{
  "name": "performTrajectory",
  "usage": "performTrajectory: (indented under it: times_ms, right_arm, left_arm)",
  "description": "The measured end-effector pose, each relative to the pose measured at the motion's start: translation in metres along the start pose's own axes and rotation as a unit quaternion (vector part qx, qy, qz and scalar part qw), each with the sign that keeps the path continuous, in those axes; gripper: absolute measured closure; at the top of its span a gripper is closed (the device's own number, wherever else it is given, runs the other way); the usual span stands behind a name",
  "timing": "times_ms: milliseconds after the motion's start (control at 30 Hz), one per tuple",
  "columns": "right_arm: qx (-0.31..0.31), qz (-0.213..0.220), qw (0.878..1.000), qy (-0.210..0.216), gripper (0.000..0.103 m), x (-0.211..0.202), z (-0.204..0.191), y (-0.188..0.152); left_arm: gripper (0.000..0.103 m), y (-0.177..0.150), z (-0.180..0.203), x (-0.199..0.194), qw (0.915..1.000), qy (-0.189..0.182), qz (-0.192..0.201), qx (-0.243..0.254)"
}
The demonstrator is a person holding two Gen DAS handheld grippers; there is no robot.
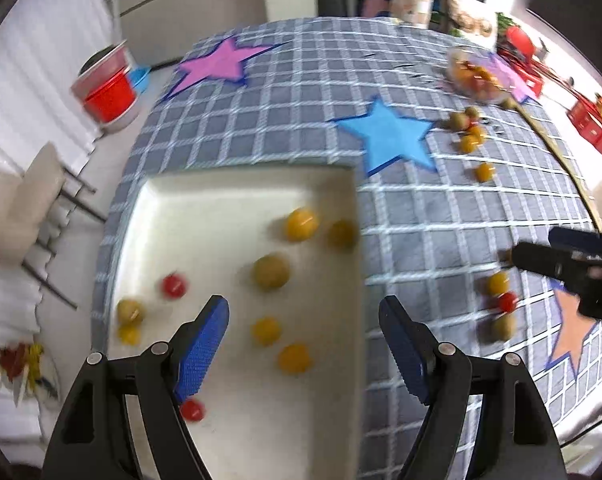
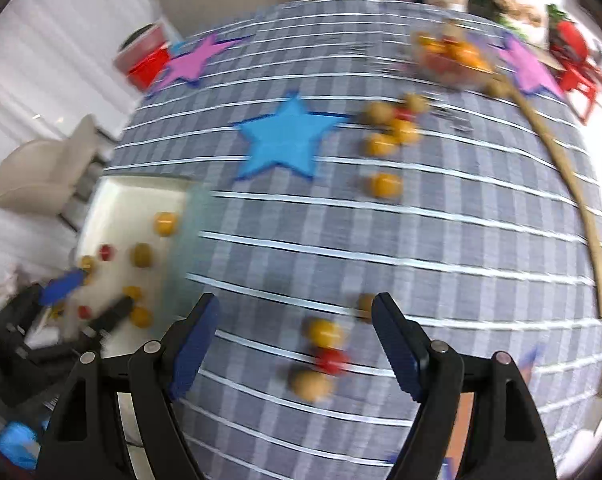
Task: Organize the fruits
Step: 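Return both tools to the remaining tomatoes on the cloth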
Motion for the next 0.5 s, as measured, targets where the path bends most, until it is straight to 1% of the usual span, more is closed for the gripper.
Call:
performTrajectory:
  times_ms: [67,167,300,367,467,500]
  right_arm:
    - [0.013,-0.003,1.0,-0.018,0.022,-0.001,0.023,-0.006]
    - [0.028,-0.008,0.999,-0.031,0.022,0.001,0.047,-0.013]
    - [0.031,-0.006,0.999,-0.033,0.023,0.005,0.059,-0.018]
    - [0.027,-0.007,0.999,-0.03,0.033,0.008,0.064,-0.021]
    - [0.021,-0.01,1.0,-0.021,0.041,0.012,0.068,-0.026]
    - [0.018,-0.011,1.0,-0.015,0.042,0.012,0.066,-0.028]
  left_arm:
    - [0.025,0.011,0.016,0.005,0.9999,-0.01,0.001,0.014]
    - [0.025,0.026,0.036,0.014,0.9992,-0.022,-0.005,0.031]
    - [0.025,0.043,0.061,0.03,0.9977,-0.049,-0.019,0.042]
    - [0.025,0.05,0.072,0.038,0.997,-0.057,-0.024,0.046]
    - [0.025,0.061,0.088,0.049,0.9958,-0.066,-0.026,0.058]
    - [0.025,0.065,0.094,0.053,0.9952,-0.069,-0.025,0.066]
Point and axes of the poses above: each gripper's, at about its wrist camera, not at the fingertips, and x roughly the way its jaws point, z to its right, y to its top, the point moved 1 cm from there along x, roughly the way its jaws point, and after that the axes turned 2 degrees about z, right-handed, at the moved point
